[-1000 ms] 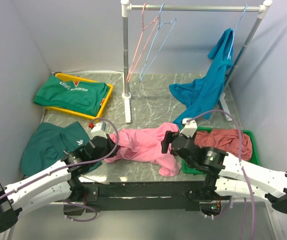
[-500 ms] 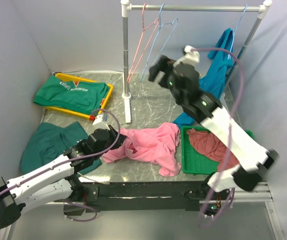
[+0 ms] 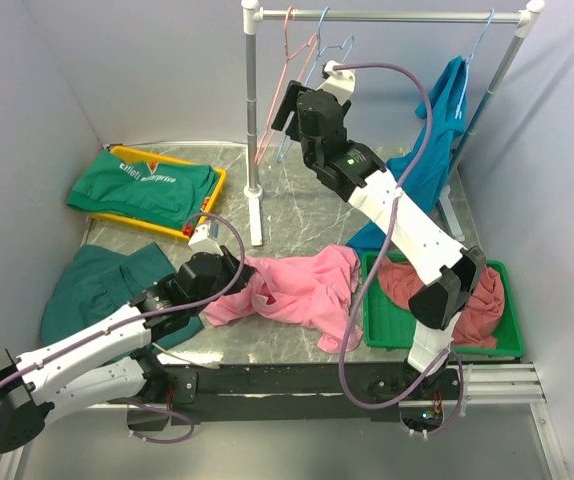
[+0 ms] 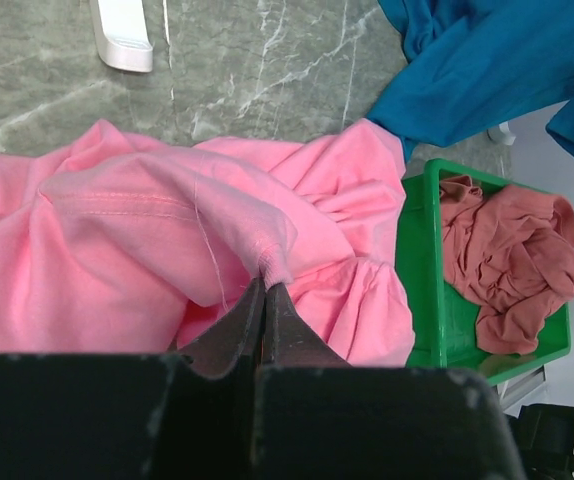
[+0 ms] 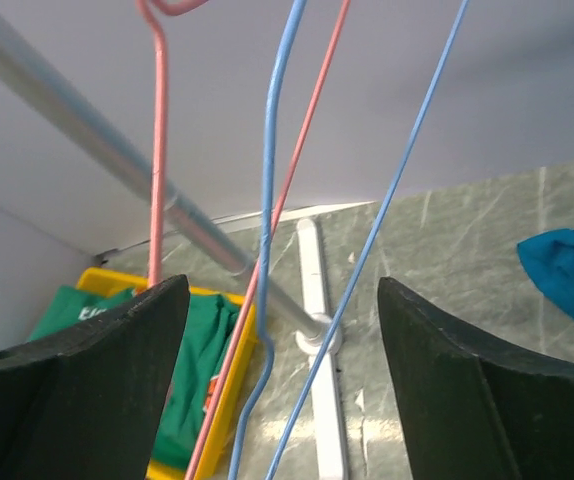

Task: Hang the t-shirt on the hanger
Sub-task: Pick up the hanger from the clothesline.

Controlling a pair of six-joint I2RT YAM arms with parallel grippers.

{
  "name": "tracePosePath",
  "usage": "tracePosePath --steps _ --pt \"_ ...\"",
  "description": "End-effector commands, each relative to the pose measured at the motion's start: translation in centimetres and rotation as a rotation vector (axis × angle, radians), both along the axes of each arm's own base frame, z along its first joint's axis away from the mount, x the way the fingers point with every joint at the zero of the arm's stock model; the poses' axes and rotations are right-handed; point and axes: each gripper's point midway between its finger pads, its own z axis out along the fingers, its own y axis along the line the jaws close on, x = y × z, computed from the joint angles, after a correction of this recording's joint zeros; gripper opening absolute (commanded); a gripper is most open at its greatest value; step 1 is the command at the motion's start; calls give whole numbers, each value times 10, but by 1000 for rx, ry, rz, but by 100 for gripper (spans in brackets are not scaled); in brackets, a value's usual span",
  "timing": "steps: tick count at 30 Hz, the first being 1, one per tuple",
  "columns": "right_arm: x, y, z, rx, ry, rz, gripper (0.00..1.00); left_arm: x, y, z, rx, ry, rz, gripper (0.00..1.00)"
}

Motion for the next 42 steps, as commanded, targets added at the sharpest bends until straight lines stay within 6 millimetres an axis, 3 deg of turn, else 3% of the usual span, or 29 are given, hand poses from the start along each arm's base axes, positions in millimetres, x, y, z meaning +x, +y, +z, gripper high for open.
tracePosePath --steps 1,6,11,13,14,20,25,34,42 --pt "6 -25 31 2 -66 -110 77 7 -2 29 -49 -68 7 1" --pt "10 -31 16 -25 -41 -122 59 6 -1 31 -56 -70 9 1" --pt "2 -44 13 -40 -27 -143 48 6 2 33 -55 -77 18 1" --pt "-3 -49 8 -53 -20 -147 46 6 2 33 -55 -78 18 2" --pt "-9 -55 16 -47 -34 -151 46 6 2 32 -53 -77 21 2" --pt "-25 -79 19 -83 -47 -182 45 6 1 35 -60 -84 16 2" --pt "-20 -91 14 -121 -34 -187 34 6 2 39 -65 -95 15 2" --pt "18 -79 6 -189 -24 -23 31 5 5 41 -67 -99 18 2" --pt "20 -71 20 -194 -92 93 32 4 6 44 -68 -108 19 2"
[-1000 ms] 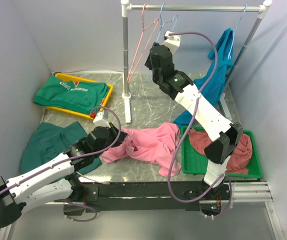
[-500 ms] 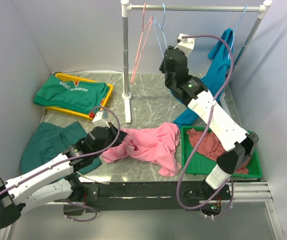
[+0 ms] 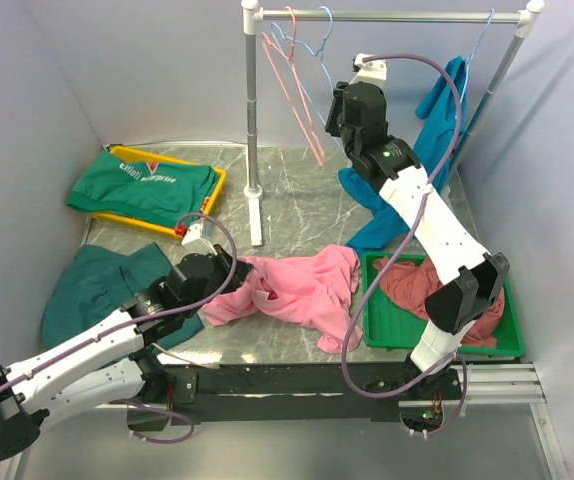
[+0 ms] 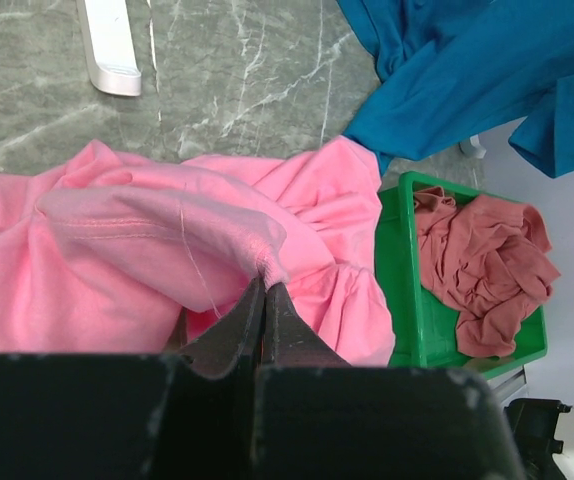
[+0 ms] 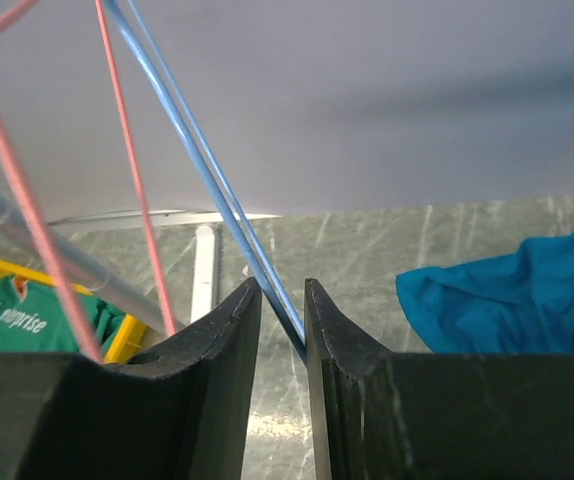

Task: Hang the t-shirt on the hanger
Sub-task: Pick up the hanger from the clothesline.

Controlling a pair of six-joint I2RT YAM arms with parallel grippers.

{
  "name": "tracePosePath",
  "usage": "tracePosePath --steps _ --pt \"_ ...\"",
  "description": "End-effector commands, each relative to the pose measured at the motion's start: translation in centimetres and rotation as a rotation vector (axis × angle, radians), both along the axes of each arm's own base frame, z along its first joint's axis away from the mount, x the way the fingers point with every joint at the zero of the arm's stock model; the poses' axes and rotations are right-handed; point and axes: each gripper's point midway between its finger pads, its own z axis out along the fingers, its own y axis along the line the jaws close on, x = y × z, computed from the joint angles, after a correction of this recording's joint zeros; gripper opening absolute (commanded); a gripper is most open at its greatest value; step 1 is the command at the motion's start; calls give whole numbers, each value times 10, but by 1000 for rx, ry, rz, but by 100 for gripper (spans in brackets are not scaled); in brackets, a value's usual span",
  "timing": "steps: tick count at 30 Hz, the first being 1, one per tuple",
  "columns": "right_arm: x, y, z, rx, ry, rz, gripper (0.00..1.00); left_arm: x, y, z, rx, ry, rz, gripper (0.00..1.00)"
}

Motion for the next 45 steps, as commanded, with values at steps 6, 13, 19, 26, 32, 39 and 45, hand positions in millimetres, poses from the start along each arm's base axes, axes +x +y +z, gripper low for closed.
tracePosePath --steps 6,13,19,26,32,39,45 --pt "-8 18 39 7 -140 183 33 5 2 25 -36 -60 16 2" --pt "-2 18 36 -18 -134 178 28 4 3 24 -30 -57 17 2" --pt "0 18 47 -26 -164 180 24 3 5 23 -27 -54 19 2" --pt "8 15 60 -62 -168 159 0 4 4 27 -30 -59 21 2" --pt "0 3 85 -78 -232 126 0 5 1 28 -28 -60 9 2" --pt "-25 -11 101 -69 -248 120 0 8 -1 30 -20 -67 12 2" --pt "-48 -22 103 -39 -280 118 0 13 0 32 2 -71 25 1"
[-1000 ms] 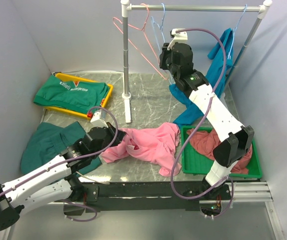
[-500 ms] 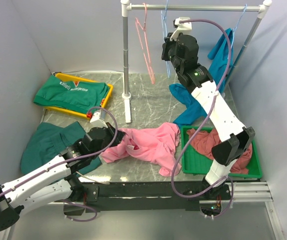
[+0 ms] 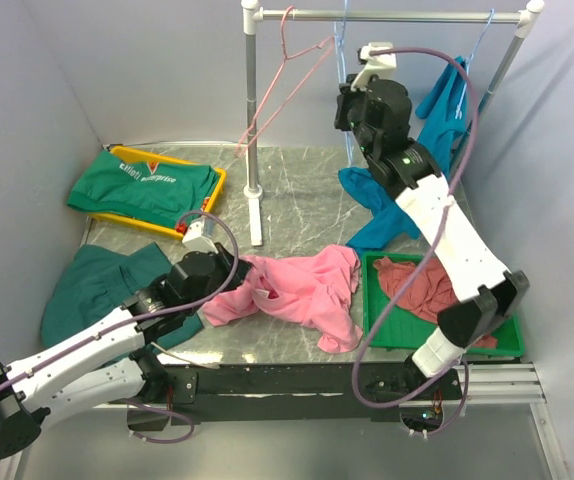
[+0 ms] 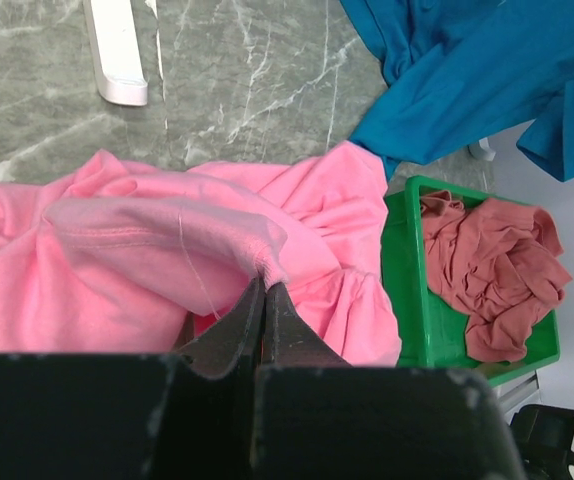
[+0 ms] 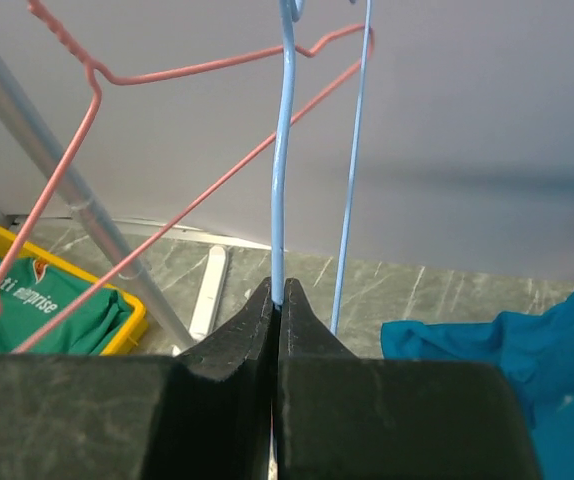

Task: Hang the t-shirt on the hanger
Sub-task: Pick up the hanger from the clothesline.

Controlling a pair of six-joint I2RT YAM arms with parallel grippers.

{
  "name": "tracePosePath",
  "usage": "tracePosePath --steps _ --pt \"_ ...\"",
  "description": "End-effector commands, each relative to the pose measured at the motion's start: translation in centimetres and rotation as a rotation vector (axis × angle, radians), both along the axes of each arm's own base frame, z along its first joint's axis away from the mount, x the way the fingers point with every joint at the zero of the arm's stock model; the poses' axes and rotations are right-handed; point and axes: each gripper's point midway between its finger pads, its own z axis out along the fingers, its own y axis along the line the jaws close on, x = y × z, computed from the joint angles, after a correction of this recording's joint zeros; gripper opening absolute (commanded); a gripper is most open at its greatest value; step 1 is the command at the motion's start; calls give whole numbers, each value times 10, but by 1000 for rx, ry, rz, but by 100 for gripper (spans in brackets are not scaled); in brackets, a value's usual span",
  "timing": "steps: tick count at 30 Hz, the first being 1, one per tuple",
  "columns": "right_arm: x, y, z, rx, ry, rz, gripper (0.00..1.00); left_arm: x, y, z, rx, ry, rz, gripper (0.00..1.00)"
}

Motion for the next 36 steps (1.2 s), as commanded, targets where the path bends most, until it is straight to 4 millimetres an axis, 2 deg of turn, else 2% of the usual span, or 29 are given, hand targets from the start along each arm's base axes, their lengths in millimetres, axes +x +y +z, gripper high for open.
tracePosePath --steps 1,2,3,4,8,9,10,11,12,13,14,15,16,17,18,19,20,21,22,23,24,25,26,27,28,31,34,36 --pt "-28 -20 49 69 -126 -16 0 11 0 29 -15 -64 26 1" --pt "-34 -22 54 81 -140 -9 0 12 0 30 -13 -67 30 1" --pt "-35 -21 45 79 -131 -3 0 13 1 30 -8 -68 31 1" --pt "-40 -23 52 95 -154 0 0 14 1 31 -7 -72 37 1" --pt "-46 -24 41 97 -112 8 0 17 6 30 17 -72 54 1" --pt "-50 -23 37 103 -104 18 0 19 6 31 22 -73 59 1" --pt "-61 -28 44 134 -114 20 0 20 7 30 28 -70 63 1" --pt "-65 -28 32 137 -89 24 0 22 9 29 39 -69 69 1" --pt "-71 -30 29 151 -77 27 0 24 10 30 48 -70 77 1" --pt "-89 -32 34 188 -77 56 0 24 11 30 58 -66 80 1" --pt "-96 -31 20 191 -40 72 0 24 15 25 89 -56 90 1" --pt "-106 -30 14 205 -20 94 0 26 16 24 108 -50 101 1" --pt "-129 -30 14 240 -4 144 0 27 19 21 126 -43 110 1" --pt "-137 -27 -11 236 54 166 0 26 22 17 143 -30 121 1" --pt "-149 -25 -22 245 82 197 0 27 25 11 156 -21 134 1" --pt "-174 -28 -24 274 90 234 0 26 26 8 160 -17 139 1" --pt "-185 -23 -58 264 165 273 0 26 27 6 148 -11 145 1" --pt "-200 -19 -72 270 201 318 0 24 27 -3 148 0 147 1" --pt "-224 -23 -76 299 206 358 0 24 28 -6 146 4 152 1" --pt "-235 -20 -107 293 277 381 0 24 30 -10 144 11 164 1" --pt "-255 -12 -118 305 317 470 0 23 31 -18 156 22 169 1" --pt "-277 -16 -123 332 330 506 0 25 35 -21 167 23 190 1" --pt "-289 -14 -144 332 384 537 0 26 36 -24 171 31 203 1" --pt "-306 -8 -150 338 417 612 0 26 38 -30 187 41 209 1" --pt "-323 -12 -157 339 442 641 0 28 40 -33 197 42 226 1" --pt "-356 -12 -170 352 507 735 0 30 42 -41 229 53 238 1" --pt "-380 -7 -173 391 561 829 0 33 43 -44 256 67 259 1" --pt "-389 -5 -176 403 584 870 0 36 44 -43 276 70 271 1"
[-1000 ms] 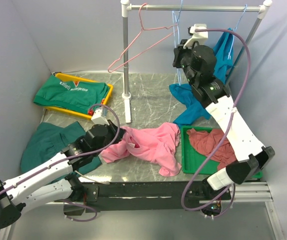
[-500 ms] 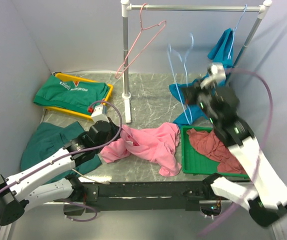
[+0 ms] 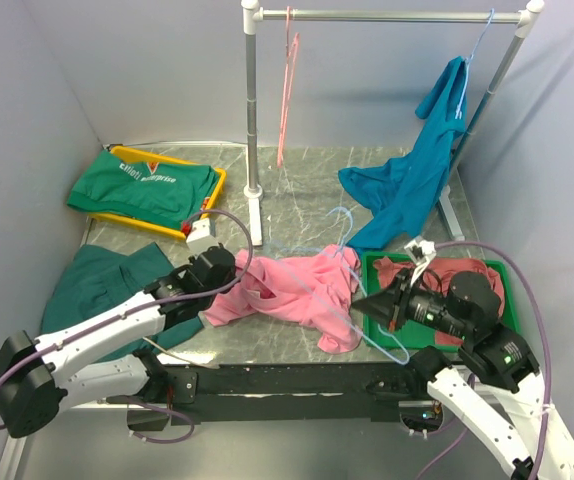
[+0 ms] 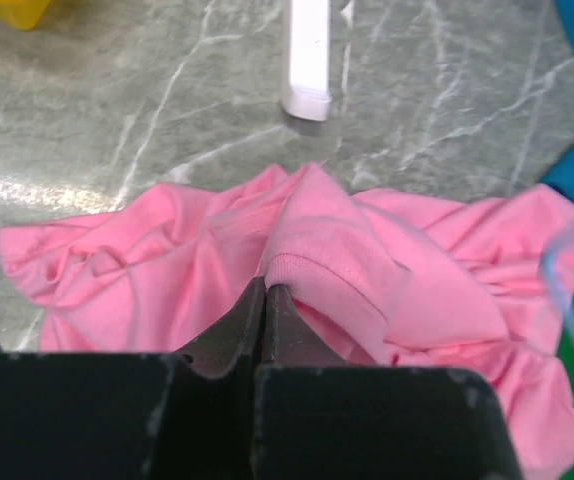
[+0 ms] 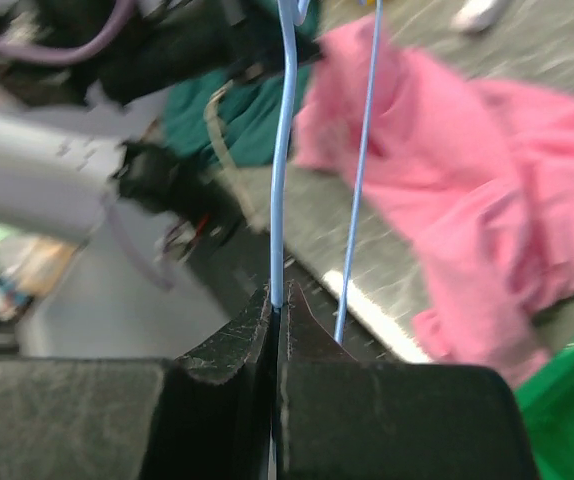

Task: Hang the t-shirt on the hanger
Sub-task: Pick up the hanger from the clothesline, then place the T-shirt on the hanger.

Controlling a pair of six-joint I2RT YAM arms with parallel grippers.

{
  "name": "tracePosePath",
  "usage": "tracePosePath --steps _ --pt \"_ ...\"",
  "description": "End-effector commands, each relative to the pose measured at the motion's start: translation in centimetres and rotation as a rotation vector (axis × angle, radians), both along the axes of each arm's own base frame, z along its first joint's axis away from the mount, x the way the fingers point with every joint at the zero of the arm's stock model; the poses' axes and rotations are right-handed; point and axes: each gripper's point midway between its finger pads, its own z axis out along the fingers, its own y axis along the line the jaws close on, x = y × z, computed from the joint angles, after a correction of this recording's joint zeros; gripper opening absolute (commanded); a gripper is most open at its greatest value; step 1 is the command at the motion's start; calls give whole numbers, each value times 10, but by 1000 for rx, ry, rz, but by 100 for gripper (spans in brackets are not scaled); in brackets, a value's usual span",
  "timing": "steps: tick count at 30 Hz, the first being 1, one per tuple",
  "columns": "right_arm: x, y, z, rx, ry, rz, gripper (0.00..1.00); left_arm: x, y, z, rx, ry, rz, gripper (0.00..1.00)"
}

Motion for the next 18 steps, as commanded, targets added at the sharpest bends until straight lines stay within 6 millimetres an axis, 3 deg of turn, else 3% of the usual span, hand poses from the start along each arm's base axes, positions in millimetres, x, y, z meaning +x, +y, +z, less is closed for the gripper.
tracePosePath --steps 1,5,8,18 --pt "-45 12 2 80 83 200 0 11 5 13 14 -27 64 1" --pt "-55 12 4 74 97 249 0 16 5 22 34 -41 69 1" --pt "-54 14 -5 57 120 262 0 17 3 30 24 -55 59 1" --pt "-18 31 -26 28 122 211 0 12 -8 52 -19 -81 -23 1"
